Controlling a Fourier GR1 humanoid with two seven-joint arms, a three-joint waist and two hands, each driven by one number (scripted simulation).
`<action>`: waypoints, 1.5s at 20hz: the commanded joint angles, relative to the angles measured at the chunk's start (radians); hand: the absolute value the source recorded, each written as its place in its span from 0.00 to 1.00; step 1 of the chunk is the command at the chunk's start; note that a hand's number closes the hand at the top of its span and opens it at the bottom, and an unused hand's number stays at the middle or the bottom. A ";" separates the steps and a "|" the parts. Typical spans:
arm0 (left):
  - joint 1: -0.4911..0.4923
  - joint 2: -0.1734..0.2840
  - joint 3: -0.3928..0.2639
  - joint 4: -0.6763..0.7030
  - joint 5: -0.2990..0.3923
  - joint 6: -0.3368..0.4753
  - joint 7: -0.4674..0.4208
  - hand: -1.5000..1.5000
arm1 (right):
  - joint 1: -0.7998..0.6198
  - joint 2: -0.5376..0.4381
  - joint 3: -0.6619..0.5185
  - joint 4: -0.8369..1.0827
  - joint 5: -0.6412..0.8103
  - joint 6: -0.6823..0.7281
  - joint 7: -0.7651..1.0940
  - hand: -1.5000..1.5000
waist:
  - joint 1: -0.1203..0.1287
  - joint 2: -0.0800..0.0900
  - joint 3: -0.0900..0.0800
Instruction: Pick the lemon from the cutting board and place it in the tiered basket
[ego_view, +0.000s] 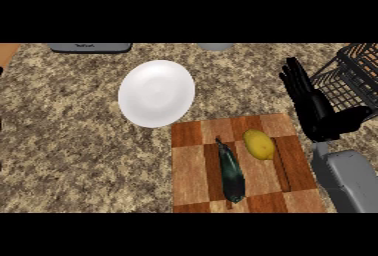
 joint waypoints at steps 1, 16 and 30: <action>-0.003 -0.044 -0.013 0.047 -0.037 -0.051 -0.029 0.50 | 0.045 0.011 -0.034 -0.044 -0.013 0.043 0.022 1.00 | -0.009 -0.010 0.004; 0.135 -0.125 -0.196 0.033 -0.116 -0.128 -0.087 0.50 | 0.378 -0.218 -0.105 -0.379 0.173 -0.359 0.449 0.00 | -0.032 -0.018 0.002; 0.115 -0.146 -0.194 0.024 -0.152 -0.134 -0.071 0.50 | 0.035 -0.529 0.073 -0.521 0.126 0.104 1.088 0.00 | 0.011 -0.009 0.003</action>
